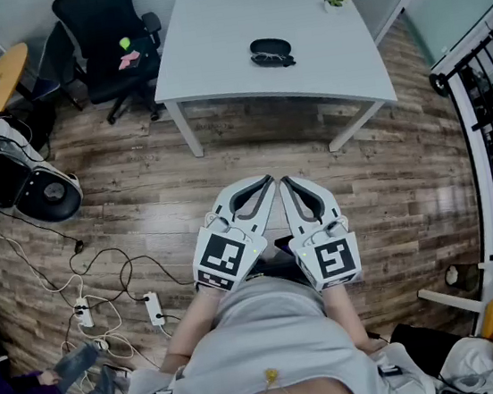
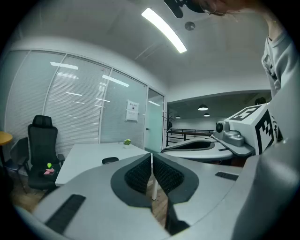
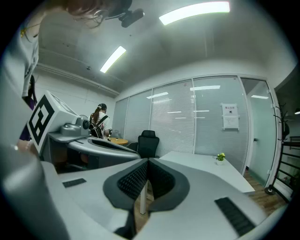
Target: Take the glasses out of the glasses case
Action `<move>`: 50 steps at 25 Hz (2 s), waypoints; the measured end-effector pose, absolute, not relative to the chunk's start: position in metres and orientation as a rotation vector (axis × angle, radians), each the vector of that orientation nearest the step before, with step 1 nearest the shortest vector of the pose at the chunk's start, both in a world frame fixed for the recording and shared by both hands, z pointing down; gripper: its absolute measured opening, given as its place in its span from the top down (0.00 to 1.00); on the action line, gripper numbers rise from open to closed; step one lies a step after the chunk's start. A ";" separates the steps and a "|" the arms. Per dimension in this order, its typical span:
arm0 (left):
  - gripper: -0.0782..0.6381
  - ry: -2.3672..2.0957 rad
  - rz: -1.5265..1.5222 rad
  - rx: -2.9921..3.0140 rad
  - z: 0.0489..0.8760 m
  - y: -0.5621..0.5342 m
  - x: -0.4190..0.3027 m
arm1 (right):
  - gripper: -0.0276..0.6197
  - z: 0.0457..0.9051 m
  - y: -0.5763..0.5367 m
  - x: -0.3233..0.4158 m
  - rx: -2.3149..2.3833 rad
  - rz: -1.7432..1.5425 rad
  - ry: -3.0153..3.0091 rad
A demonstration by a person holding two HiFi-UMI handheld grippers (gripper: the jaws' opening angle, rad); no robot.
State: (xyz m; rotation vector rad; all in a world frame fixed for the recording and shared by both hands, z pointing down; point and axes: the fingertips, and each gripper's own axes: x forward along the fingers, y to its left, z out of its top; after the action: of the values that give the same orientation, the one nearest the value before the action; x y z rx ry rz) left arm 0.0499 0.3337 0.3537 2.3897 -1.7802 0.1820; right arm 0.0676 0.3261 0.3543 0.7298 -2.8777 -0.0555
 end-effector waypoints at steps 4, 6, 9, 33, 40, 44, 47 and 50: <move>0.84 -1.763 0.188 2.382 0.358 0.339 0.059 | 0.93 0.357 0.331 0.079 0.742 -0.036 -2.872; 0.84 -1.765 0.183 2.386 0.357 0.337 0.062 | 0.93 0.355 0.328 0.083 0.757 -0.030 -2.869; 0.84 -1.768 0.165 2.389 0.356 0.333 0.064 | 0.93 0.355 0.322 0.087 0.776 -0.014 -2.855; 0.78 -1.833 0.174 2.342 0.351 0.148 0.022 | 0.89 0.344 0.134 0.043 0.660 -0.021 -2.960; 0.79 -1.843 0.211 2.327 0.353 0.086 0.014 | 0.89 0.347 0.077 0.034 0.627 0.005 -2.971; 0.79 -1.856 0.213 2.307 0.354 0.054 0.008 | 0.89 0.346 0.045 0.031 0.606 0.014 -2.983; 0.78 -1.864 0.211 2.290 0.357 0.034 0.007 | 0.89 0.348 0.025 0.029 0.584 0.022 -2.986; 0.78 -1.877 0.212 2.273 0.359 0.019 0.005 | 0.89 0.350 0.011 0.027 0.552 0.022 -2.989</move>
State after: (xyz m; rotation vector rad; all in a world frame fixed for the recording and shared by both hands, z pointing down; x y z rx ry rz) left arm 0.0053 0.0194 0.3593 2.2730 -1.8771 0.2116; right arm 0.0269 0.0115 0.3500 0.5521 -2.9892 0.0217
